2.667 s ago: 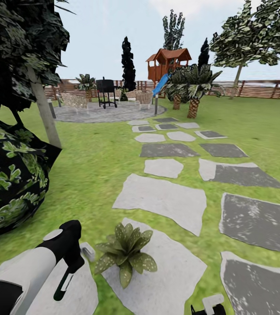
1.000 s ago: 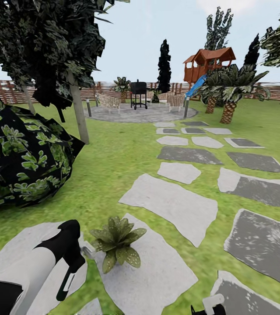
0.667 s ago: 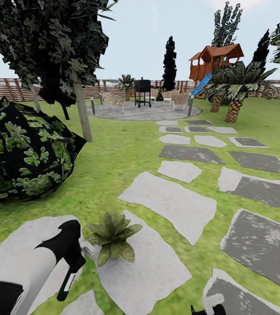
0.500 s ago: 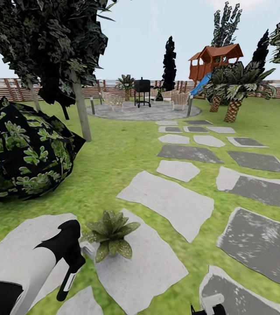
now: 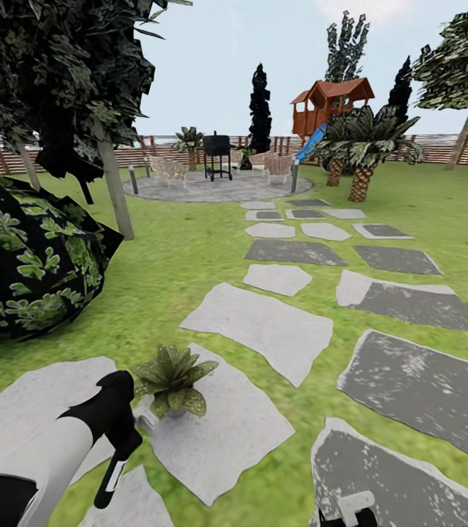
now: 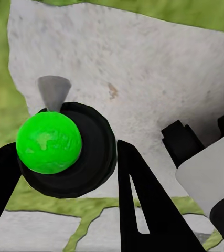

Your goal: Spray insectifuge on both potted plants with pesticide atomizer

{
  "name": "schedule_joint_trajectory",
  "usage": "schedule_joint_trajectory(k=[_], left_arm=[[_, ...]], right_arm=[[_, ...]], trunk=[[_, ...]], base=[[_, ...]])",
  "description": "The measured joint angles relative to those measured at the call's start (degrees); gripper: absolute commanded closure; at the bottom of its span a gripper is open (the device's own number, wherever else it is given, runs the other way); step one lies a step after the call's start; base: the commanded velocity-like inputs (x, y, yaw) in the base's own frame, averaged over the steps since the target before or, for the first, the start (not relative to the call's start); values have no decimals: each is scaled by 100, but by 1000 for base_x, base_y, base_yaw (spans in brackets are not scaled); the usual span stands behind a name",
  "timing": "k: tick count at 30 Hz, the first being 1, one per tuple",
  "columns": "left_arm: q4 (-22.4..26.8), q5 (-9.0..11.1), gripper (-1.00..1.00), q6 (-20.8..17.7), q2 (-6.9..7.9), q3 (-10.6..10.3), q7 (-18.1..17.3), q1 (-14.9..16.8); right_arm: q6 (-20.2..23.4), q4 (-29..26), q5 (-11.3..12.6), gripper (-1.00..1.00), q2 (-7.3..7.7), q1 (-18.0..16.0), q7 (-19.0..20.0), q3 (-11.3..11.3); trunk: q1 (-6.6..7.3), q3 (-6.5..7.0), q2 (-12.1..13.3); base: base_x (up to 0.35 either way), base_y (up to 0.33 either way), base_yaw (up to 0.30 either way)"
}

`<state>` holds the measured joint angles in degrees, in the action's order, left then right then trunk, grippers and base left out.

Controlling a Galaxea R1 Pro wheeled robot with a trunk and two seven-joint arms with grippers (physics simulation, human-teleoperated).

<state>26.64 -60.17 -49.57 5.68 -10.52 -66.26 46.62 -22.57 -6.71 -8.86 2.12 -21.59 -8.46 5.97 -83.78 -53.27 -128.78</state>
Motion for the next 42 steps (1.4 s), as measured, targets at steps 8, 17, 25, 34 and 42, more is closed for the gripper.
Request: schedule_joint_trajectory(k=[8,17,25,34,42], left_arm=[[185,261,100,607,-27,232,11,-11],[90,1031,100,2713,30,238,-92,-41],[48,973,100,3067,56,158,-168,53],[73,890,100,3017,99,216,-381,181],[-151,839,100,3272,-158,190,-405,179]], right_arm=[[197,-1610,-395,-100,4,-3,634,51],[976,-2317,-1352,-100,21,-291,3064,55],[981,-2755,-1683,-100,-86,-365,4003,44],[990,-3014,-1697,-100,-206,-361,4149,31],[985,-3055,-1700,-100,-253,-360,4353,54]], trunk=[[0,1,0],[0,1,0],[0,1,0],[0,1,0],[0,0,0]], base=[[-12,0,-2],[0,0,0],[0,0,0],[0,0,0],[0,0,0]])
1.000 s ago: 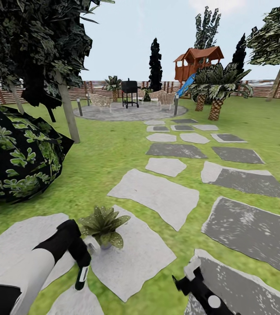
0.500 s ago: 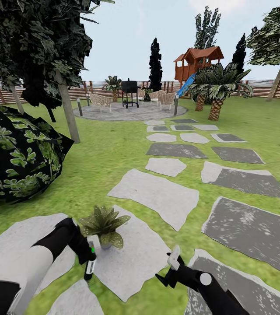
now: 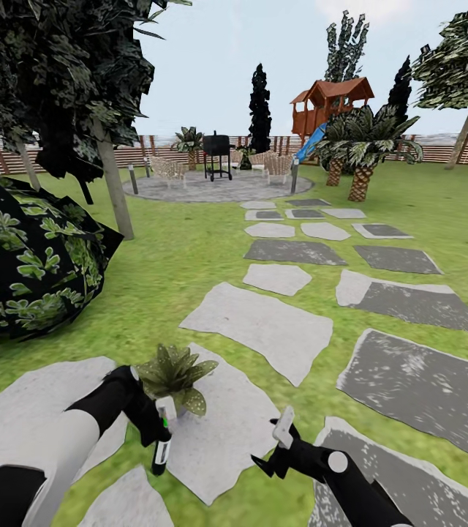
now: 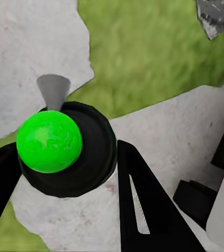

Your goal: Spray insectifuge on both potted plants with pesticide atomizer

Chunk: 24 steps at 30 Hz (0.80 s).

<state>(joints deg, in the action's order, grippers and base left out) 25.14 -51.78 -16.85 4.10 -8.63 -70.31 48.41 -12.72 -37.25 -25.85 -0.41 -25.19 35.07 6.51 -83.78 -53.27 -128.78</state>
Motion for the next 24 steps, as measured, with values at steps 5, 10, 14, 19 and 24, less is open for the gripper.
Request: schedule_joint_trajectory(k=[5,10,14,19,24], left_arm=[[-117,-9,100,381,-355,-10,-37,-7],[-209,14,100,728,-410,-193,-43,-9],[-327,-1,100,857,-502,-214,-45,-9],[-343,-150,100,871,-702,-231,-45,-17],[-348,-345,100,1082,-842,-225,-32,-18]], right_arm=[[-2,-2,0,-100,-1,-9,632,7],[-8,-5,0,-100,-6,-18,645,8],[-10,-6,0,100,-69,-19,647,8],[5,-47,0,100,-80,-34,919,8],[16,-135,1,100,-204,-36,987,8]], trunk=[[0,0,0],[0,0,0],[0,0,0],[0,0,0],[0,0,0]], base=[[0,0,0],[0,0,0],[0,0,0],[0,0,0],[0,0,0]])
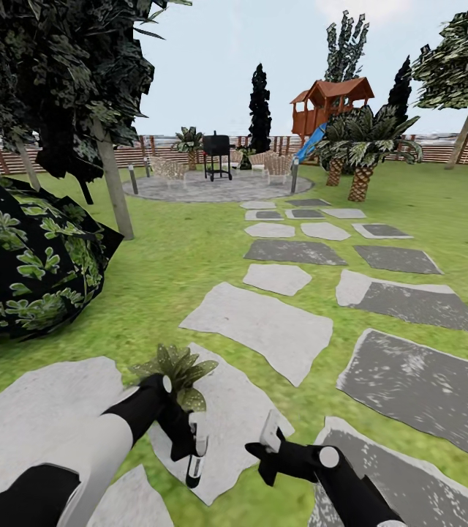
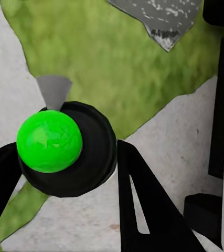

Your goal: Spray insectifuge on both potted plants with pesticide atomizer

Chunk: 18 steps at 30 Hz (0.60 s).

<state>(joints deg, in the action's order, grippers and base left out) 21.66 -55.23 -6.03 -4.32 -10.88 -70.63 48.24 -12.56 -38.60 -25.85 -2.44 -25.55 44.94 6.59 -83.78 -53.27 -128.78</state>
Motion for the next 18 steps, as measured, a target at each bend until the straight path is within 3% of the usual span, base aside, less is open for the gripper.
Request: schedule_joint_trajectory(k=[6,14,18], left_arm=[[-103,-148,100,29,-26,-1,63,-42],[-110,-174,100,22,-54,-2,75,-44],[-110,-170,100,29,-158,3,93,-44]], right_arm=[[1,-138,0,100,-289,0,11,0],[1,-142,-1,100,-332,0,11,1],[1,-142,-1,100,-371,0,11,0]], trunk=[[0,0,0],[0,0,0],[0,0,0]], base=[[0,0,0],[0,0,0],[0,0,0]])
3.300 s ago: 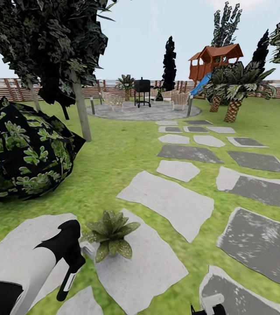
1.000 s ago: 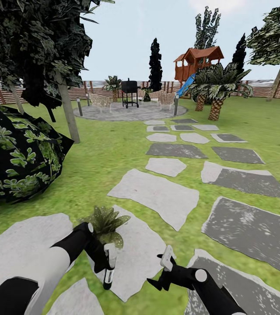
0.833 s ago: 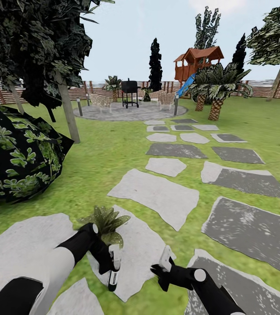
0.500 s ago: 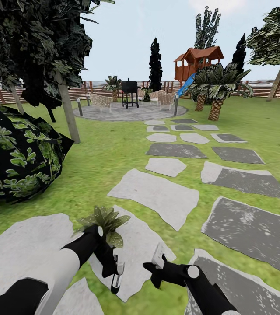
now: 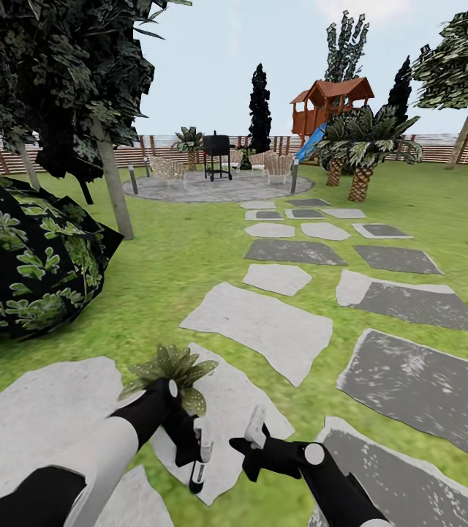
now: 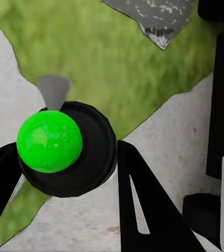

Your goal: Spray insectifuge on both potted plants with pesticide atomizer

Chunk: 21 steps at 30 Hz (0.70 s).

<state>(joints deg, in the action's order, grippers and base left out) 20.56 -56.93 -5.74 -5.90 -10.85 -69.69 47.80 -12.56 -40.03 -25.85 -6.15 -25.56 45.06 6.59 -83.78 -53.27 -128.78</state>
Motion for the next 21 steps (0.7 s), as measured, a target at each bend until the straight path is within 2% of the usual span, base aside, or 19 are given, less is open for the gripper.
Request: schedule_joint_trajectory(k=[4,12,18,21], left_arm=[[0,3,100,1,-68,-1,58,0],[0,7,100,1,-107,-2,70,-69],[0,8,100,1,-211,-1,83,-88],[0,22,100,-4,-253,4,247,-88]], right_arm=[[0,0,0,100,-30,0,0,0],[0,0,0,100,-44,0,0,0],[-1,0,0,100,-43,0,0,2],[-2,0,0,100,-47,0,0,3]], trunk=[[0,0,0],[0,0,0],[0,0,0],[0,0,0]], base=[[0,0,0],[0,0,0],[0,0,0],[0,0,0]])
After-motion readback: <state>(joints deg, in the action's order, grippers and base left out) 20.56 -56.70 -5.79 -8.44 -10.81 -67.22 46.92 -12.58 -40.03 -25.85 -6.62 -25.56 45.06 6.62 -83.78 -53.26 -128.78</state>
